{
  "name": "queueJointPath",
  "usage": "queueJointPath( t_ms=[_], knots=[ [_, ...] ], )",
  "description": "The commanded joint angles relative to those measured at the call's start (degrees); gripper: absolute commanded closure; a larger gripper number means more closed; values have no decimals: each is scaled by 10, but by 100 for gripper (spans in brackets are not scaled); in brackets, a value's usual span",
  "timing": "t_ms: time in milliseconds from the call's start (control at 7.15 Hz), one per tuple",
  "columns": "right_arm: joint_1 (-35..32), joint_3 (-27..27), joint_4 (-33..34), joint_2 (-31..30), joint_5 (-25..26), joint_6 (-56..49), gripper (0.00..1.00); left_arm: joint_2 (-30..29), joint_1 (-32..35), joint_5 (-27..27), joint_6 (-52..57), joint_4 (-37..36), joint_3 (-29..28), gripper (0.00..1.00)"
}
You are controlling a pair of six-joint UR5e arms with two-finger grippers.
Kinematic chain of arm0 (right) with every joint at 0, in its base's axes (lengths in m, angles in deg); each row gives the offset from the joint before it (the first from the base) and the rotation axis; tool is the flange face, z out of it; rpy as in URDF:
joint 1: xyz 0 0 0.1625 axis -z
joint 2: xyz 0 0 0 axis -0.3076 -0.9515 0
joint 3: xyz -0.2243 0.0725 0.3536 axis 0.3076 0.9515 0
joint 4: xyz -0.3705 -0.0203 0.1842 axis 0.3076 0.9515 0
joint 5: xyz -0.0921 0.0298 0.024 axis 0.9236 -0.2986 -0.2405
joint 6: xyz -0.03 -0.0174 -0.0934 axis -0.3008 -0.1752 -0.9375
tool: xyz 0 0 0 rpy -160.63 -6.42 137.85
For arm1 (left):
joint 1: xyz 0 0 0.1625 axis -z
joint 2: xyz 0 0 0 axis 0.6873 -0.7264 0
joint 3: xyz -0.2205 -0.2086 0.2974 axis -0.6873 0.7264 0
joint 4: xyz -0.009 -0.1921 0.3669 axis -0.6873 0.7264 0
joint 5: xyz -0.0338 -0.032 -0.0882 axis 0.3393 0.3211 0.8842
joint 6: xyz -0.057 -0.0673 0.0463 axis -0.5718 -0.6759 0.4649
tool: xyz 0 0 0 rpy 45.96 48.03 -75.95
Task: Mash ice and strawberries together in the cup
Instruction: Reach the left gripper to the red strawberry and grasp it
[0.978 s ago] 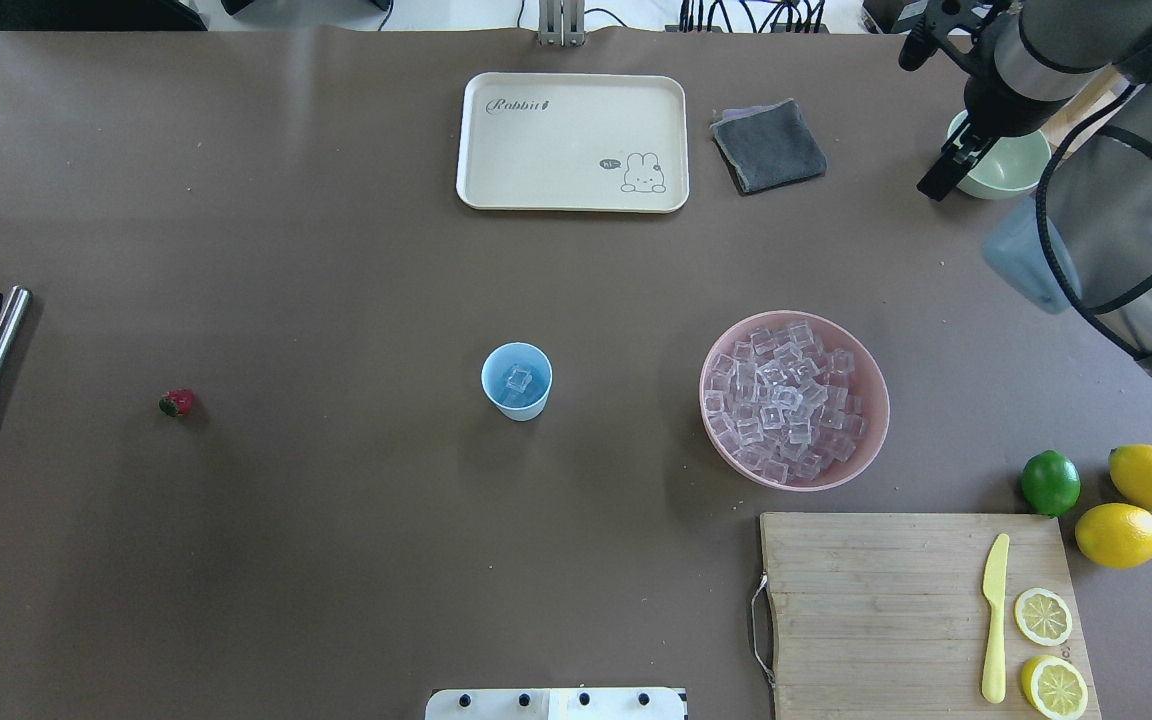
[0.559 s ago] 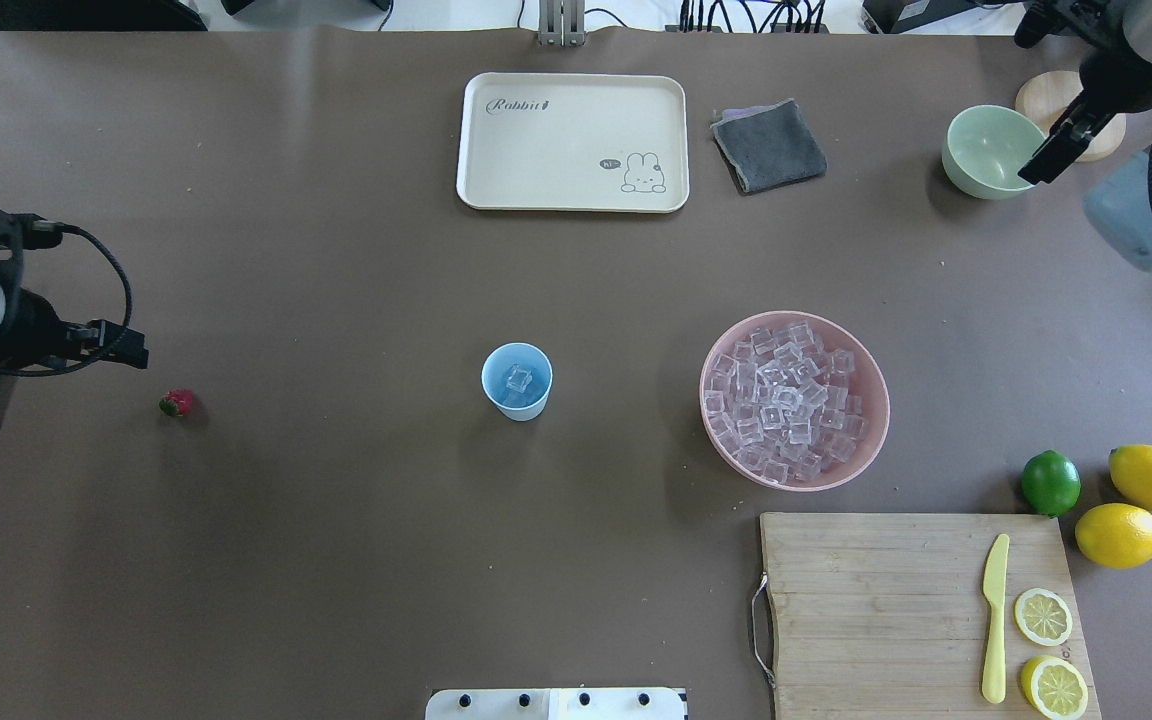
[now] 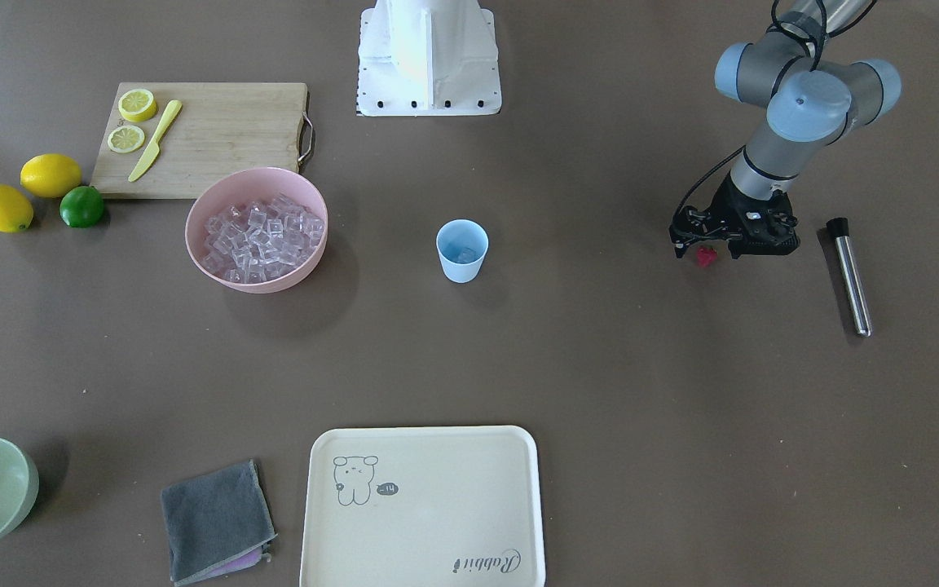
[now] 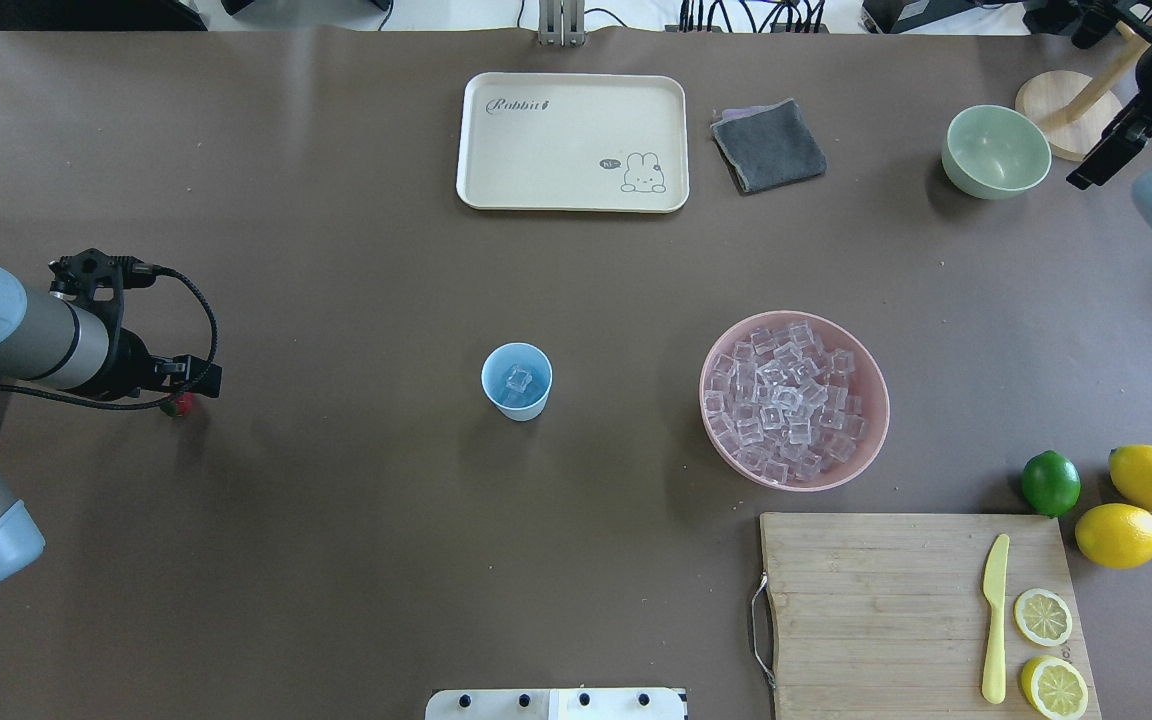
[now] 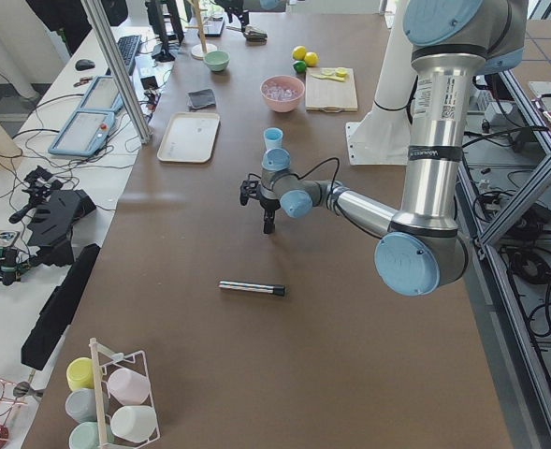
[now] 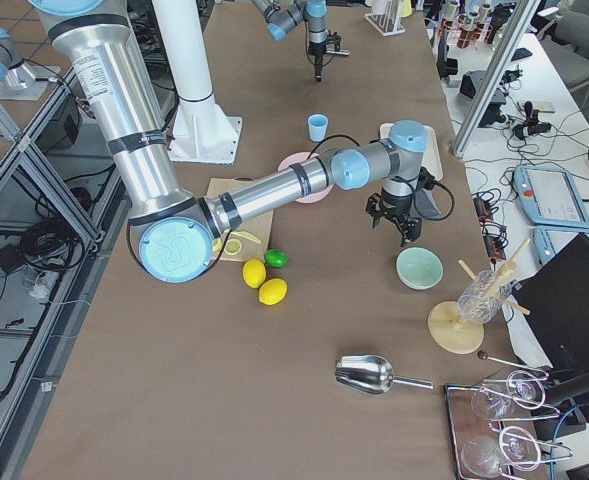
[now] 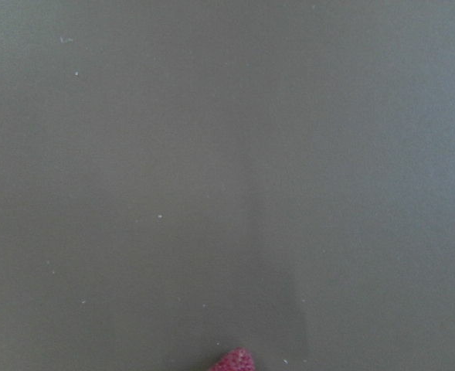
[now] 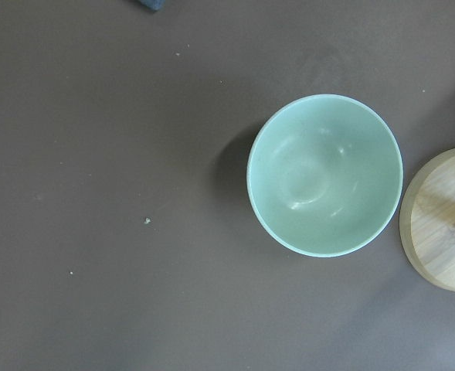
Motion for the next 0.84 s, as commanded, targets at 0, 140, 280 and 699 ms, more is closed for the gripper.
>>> queueJointPath(
  t_ms=[0,140,280,699],
  knots=[
    [-5,1,0,0,0,-1,0,-8,-2,1,38,1,-9,27],
    [-9,1,0,0,0,-1,0,-8,-1,6,38,1,-10,58],
    [-11,2,0,0,0,-1,0,-8,-1,3,33,2,-8,64],
    [-16,2,1,-3,-2,-1,0,-15,3,5,33,-9,10,70]
  ],
)
